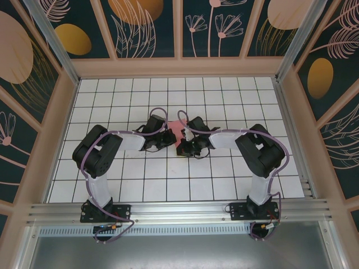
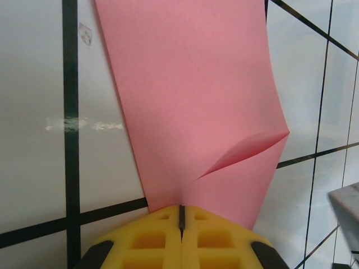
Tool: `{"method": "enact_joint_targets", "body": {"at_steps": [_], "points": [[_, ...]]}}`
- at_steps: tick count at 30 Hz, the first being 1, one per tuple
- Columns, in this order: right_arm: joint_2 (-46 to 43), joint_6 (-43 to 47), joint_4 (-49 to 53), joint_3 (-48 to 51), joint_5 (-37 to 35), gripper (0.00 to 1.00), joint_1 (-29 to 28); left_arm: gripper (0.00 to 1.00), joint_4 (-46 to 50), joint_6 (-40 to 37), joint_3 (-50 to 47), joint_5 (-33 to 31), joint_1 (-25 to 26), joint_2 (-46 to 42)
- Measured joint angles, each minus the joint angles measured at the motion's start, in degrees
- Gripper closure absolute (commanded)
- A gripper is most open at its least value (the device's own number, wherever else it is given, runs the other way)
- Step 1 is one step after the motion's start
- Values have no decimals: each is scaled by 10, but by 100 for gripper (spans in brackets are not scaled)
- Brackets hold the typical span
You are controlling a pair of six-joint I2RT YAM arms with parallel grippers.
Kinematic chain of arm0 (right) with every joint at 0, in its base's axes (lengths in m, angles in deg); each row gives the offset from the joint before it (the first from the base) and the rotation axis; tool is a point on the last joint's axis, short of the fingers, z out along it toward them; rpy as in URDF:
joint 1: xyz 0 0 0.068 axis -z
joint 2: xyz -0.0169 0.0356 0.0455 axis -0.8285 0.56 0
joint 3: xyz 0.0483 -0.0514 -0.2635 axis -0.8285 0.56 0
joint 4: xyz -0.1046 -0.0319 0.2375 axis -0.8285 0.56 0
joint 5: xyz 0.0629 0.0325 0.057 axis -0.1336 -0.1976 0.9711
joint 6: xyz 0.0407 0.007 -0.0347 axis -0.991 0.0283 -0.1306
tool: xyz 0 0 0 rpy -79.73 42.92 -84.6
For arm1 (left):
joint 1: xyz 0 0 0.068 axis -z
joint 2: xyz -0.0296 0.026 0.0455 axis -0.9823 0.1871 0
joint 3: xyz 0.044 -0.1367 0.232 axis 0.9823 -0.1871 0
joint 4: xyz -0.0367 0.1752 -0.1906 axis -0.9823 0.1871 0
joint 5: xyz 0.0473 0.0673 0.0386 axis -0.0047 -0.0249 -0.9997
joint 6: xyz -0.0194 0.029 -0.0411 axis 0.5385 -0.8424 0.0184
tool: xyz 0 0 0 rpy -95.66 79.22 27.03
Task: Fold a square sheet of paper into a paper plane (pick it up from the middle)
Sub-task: Third fold the triangle at the center of the table.
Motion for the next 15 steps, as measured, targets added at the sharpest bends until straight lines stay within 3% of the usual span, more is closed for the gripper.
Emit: {"method": "enact_joint_targets", "body": {"at_steps": [15], "points": [[20,-36,-37,-7,-11,97,43,100,0,0,0,0,0,-1]]}}
